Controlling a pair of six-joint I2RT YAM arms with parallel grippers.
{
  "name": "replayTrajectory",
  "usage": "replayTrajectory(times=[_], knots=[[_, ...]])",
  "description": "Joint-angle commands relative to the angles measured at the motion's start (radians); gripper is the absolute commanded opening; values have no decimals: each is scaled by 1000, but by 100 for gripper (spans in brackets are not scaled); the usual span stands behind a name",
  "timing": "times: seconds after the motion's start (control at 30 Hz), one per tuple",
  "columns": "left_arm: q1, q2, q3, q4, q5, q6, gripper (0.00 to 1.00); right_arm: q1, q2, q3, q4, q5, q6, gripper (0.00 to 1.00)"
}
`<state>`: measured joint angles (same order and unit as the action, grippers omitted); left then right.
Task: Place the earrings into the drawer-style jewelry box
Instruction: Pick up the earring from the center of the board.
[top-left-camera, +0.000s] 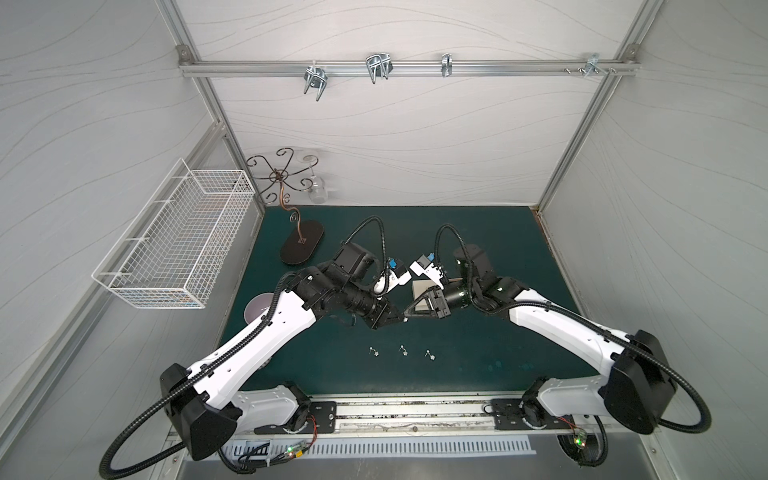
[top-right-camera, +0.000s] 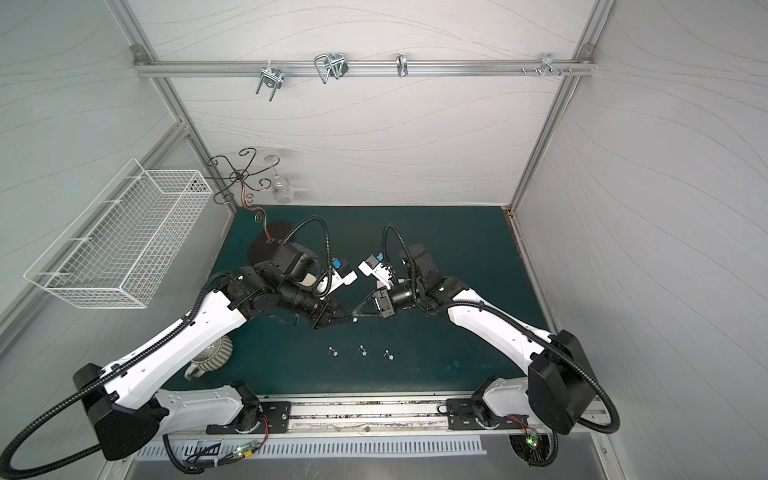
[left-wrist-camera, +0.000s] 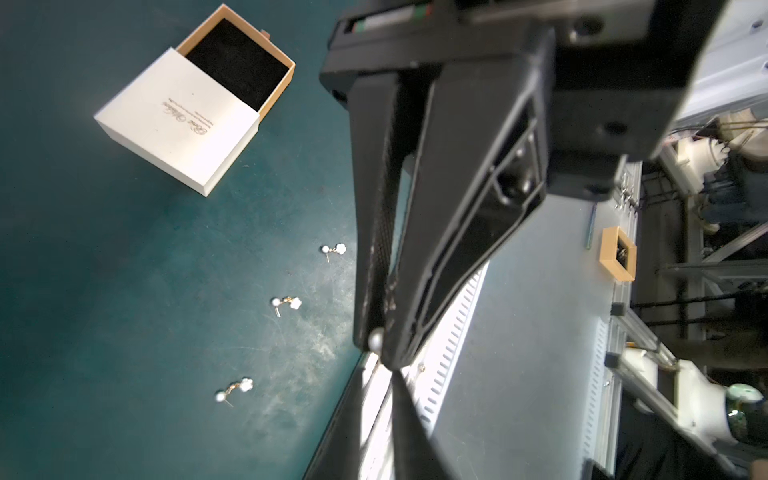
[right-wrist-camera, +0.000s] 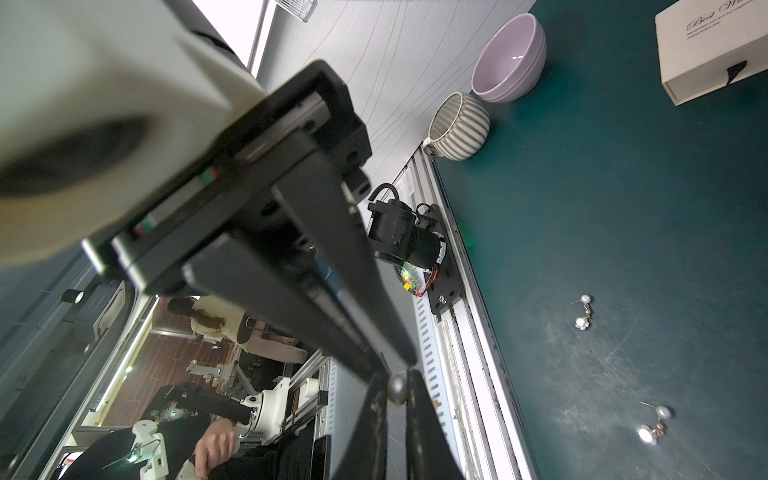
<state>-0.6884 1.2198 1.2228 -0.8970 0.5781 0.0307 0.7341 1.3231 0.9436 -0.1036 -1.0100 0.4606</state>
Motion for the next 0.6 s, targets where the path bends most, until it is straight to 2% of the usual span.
replayTrajectory(times=[0.0,0.07,0.1,0.2,0.3,0.57], knots=[[-3,-23,2,57,-27,0,36,-21,-34,0,-41,0,-32,10],[-3,-42,-3,70,-82,-12,43,-50,-42,-1,-89,16,-48,10],[-3,-52,-5,78,-149,-20,45,-66,-44,0,-121,31,-56,10],[-3,-83,-25,91,-394,-36,45,-117,-47,9,-246,78,-104,9],[-3,-106,-47,105,-527,-48,45,-177,-46,15,-356,150,-136,7],[-3,-111,-63,111,-492,-46,46,-260,-7,71,-588,461,-163,7]])
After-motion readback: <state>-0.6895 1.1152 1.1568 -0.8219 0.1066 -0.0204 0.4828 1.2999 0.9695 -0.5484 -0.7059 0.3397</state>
